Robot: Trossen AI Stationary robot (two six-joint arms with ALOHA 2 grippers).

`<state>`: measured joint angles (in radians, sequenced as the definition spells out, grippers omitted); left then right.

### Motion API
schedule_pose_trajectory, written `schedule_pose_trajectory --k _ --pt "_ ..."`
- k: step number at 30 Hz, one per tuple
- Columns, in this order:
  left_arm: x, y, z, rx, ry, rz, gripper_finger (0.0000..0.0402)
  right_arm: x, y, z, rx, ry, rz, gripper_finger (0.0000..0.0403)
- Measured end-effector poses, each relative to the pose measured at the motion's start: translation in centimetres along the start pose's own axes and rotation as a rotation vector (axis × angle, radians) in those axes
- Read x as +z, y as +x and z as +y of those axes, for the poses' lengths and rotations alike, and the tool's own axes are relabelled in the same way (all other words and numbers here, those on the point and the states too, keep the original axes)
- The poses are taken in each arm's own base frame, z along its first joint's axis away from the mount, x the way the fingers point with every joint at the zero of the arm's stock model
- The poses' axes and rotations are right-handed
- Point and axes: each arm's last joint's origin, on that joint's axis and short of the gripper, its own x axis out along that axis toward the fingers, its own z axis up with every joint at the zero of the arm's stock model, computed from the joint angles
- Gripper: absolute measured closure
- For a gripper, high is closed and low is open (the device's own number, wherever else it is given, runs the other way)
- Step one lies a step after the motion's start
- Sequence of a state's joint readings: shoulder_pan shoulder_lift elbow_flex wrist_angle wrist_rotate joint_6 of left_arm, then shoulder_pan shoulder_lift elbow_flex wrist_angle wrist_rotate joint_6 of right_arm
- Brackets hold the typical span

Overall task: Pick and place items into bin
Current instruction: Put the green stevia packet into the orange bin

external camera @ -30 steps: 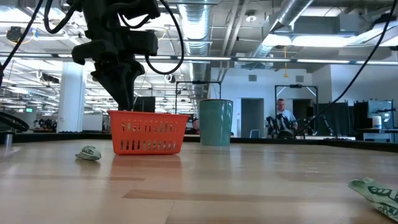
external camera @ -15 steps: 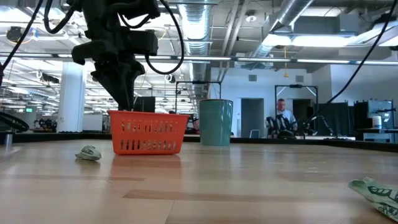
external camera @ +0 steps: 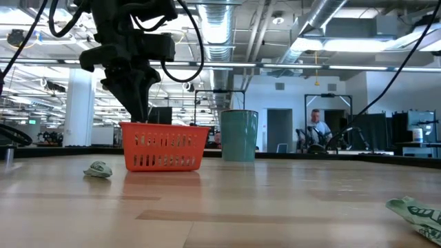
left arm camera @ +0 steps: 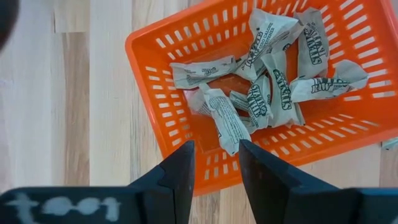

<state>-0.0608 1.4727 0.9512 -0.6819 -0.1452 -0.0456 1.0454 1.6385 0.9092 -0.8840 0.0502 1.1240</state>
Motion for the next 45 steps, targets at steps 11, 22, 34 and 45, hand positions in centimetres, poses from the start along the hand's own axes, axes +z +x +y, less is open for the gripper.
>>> schedule_pose_trajectory --k 11,22,34,45 --pt "0.0 0.0 0.0 0.0 0.0 0.0 0.0288 0.0 0.8 0.3 -0.016 -0.001 0.026 0.0211" --pt "0.0 0.0 0.0 0.001 -0.001 -0.001 0.0288 0.9 1.8 0.5 -0.014 -0.028 0.051 0.0249" --pt "-0.1 0.0 0.0 0.001 0.002 0.012 0.0288 1.3 1.6 0.3 0.002 -0.014 0.038 0.0395" --pt "-1.1 -0.1 0.0 0.001 -0.044 0.109 0.0288 3.2 -0.7 -0.1 -0.124 -0.021 -0.033 0.0396"
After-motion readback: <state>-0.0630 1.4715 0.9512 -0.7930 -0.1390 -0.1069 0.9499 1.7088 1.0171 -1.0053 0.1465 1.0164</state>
